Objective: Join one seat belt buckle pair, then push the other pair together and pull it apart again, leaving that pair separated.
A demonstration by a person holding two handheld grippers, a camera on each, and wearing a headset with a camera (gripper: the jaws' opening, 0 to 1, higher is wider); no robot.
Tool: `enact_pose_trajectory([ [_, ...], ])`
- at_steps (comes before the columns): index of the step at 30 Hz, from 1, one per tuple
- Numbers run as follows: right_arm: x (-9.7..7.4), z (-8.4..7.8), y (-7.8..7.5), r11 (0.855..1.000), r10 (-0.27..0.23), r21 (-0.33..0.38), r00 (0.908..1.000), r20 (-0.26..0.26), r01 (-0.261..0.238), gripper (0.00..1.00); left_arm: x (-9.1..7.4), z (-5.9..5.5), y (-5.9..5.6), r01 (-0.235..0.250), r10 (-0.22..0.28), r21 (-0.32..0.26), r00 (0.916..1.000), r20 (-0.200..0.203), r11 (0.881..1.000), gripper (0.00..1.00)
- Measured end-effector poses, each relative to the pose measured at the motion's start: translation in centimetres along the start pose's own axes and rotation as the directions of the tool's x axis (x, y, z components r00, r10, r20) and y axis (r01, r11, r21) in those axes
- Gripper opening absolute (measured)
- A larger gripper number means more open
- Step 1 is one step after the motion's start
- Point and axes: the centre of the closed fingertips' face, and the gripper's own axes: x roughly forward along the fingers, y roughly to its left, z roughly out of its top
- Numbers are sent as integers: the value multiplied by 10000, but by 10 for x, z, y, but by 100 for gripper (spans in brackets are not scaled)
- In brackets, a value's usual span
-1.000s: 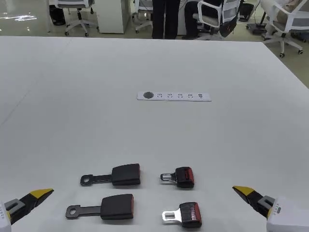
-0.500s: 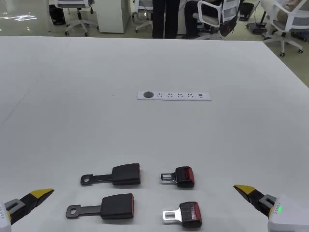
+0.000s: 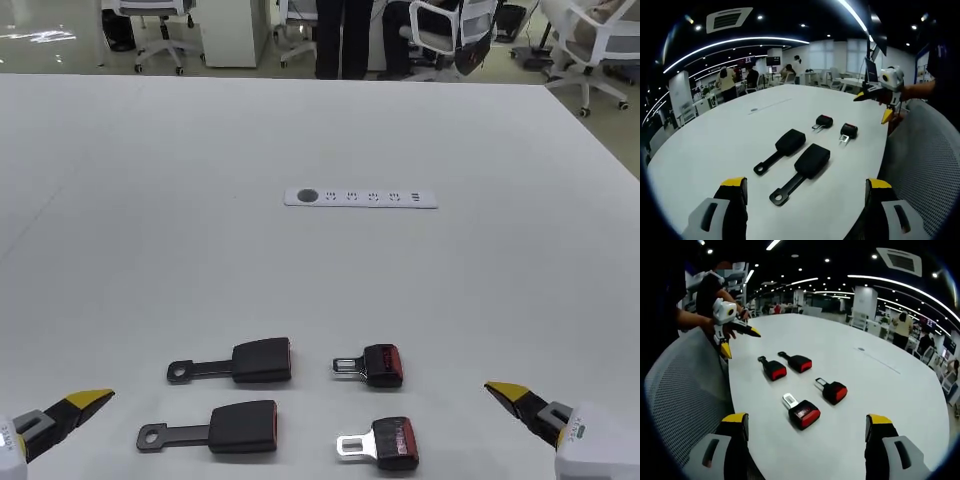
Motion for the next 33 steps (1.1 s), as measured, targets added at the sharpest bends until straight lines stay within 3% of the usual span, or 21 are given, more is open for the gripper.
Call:
enact_pose_trajectory([
  [18,-1,-1,-3,10000,-6,-56,10000,-17,5,98,0,0,5,-41,41,70,10000,-78,10000,100],
  [24,-2,-2,-4,9997,137,-194,9998,-124,-139,96,4,-5,8,144,-133,353,9994,-316,9993,96],
  [33,3,-5,-2,9938,558,-944,9976,-414,-595,83,15,5,-6,759,-673,917,9934,-931,9929,86],
])
